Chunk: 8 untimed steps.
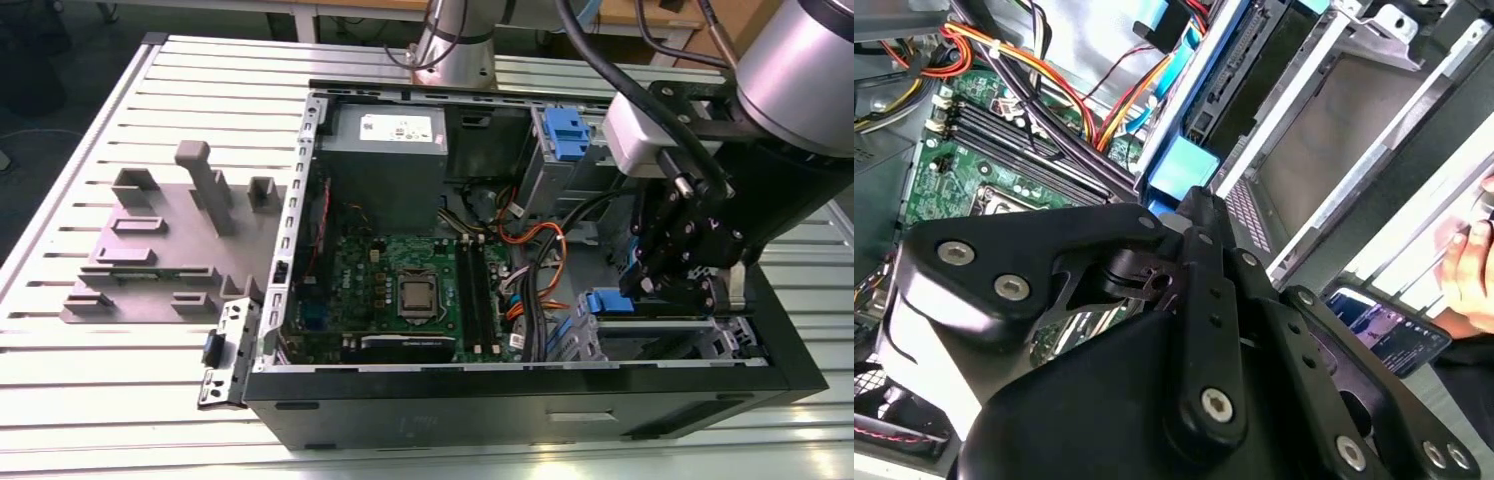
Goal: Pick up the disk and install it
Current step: 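Insert the disk into the insertion slot, then insert the first disk wire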
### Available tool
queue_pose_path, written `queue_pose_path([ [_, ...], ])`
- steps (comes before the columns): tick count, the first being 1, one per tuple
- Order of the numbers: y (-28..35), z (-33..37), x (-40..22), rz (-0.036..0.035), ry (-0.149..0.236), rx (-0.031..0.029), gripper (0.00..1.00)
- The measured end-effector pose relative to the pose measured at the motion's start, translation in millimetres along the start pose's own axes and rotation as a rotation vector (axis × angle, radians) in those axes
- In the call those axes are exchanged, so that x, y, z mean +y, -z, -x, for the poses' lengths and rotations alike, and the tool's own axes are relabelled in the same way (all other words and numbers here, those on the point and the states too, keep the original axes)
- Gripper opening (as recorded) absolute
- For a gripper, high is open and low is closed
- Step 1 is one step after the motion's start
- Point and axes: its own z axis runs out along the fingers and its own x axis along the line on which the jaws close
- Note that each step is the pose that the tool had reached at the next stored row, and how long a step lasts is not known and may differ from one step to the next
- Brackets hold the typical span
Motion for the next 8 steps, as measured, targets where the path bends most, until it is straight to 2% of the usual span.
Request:
queue_pose_path([
  [8, -1.0, 0.0, -0.5, 0.0, 0.0, -0.0001, 0.11],
])
